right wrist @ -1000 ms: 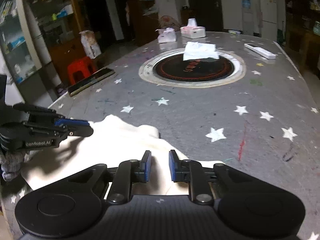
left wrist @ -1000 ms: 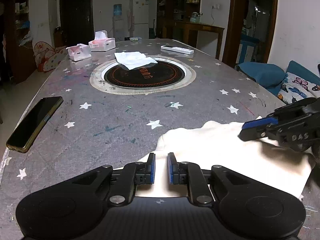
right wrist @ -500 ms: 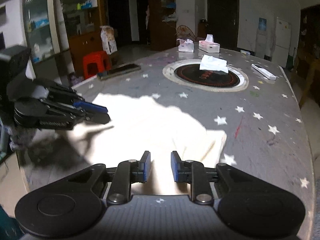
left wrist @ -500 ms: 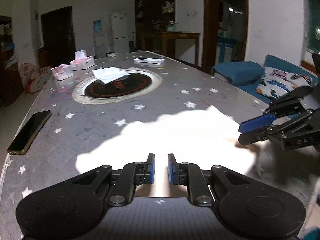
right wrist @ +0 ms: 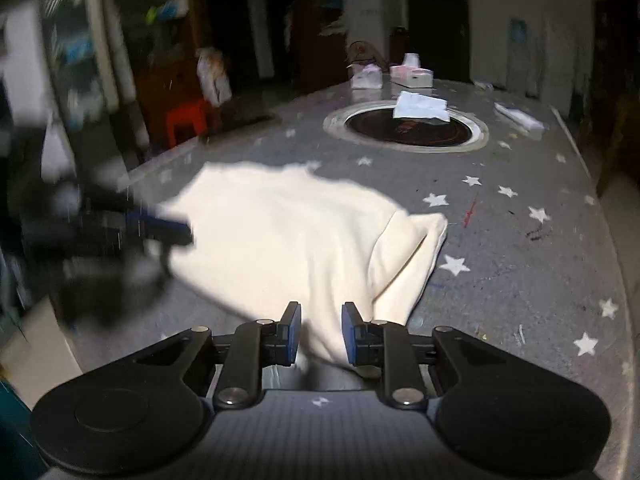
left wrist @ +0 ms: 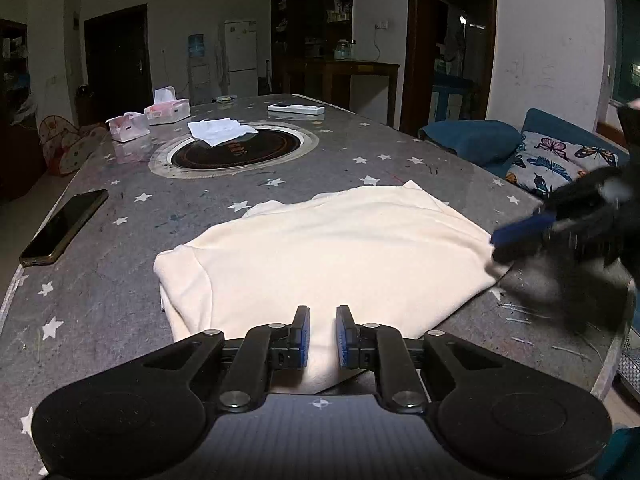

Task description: Fold clothes

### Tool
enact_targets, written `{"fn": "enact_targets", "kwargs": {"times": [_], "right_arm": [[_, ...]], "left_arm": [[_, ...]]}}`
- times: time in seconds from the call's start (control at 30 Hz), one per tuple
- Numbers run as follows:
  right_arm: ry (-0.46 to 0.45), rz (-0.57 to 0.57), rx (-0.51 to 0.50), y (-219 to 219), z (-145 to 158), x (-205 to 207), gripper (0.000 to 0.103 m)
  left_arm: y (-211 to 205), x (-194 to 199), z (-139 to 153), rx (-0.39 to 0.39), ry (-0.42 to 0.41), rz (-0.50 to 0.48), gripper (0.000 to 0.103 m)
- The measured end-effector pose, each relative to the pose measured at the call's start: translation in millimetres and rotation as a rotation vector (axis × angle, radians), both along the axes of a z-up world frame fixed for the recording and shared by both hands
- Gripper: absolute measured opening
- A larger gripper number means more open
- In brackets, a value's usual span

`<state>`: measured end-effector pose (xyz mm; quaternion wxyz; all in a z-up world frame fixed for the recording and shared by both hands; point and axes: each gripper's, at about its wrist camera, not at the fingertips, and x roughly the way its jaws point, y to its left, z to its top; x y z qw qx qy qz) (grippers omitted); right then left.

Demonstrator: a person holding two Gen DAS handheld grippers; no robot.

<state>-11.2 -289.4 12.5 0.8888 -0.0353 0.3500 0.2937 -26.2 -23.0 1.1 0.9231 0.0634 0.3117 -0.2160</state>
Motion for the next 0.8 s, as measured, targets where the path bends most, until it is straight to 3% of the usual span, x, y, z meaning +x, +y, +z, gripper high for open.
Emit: {"fn": "enact_targets", "kwargs": {"times": [0.13, 0.27, 0.67, 0.73, 0.8], "right_arm": [[0.023, -0.093, 0.071, -19.0, 4.4, 22.3, 0.021], [0.073, -0.165, 0.073, -26.9, -7.1, 49.5, 0.018], [0.105, -0.188, 0.101, -7.8, -26.1, 59.1, 0.017], [0.086, -0.187, 0.088, -4.1, -25.8, 56.0, 0.005], [0.033, -0.185, 0.048, 0.5, -21.0, 51.4, 0.003]], "left_arm": [[0.9, -1.3, -0.9, -0.004, -0.001, 0.003, 0.017], [1.5, -2.5, -1.4, -0.006, -0.002, 0.005, 0.017], [2.3, -2.6, -2.3, -0.008, -0.003, 0.002, 0.017], [2.0, -2.2, -2.8, -0.006, -0.004, 0.001, 0.017], [2.2, -2.3, -2.7, -0.005, -0.002, 0.0, 0.017]]}}
